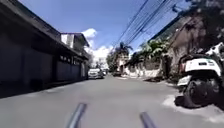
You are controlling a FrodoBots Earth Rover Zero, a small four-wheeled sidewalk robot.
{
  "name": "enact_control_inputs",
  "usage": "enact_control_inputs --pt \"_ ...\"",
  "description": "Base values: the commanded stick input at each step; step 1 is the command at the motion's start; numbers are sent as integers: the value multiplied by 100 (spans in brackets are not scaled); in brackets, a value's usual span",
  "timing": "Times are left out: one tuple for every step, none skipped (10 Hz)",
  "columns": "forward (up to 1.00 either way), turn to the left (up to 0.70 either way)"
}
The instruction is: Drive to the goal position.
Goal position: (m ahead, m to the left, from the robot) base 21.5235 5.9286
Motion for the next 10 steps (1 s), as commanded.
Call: enact_control_inputs --pt "100 18" --pt "100 13" --pt "100 12" --pt "100 10" --pt "100 -1" --pt "100 -14" --pt "100 -24" --pt "100 -32" --pt "100 -40" --pt "100 -38"
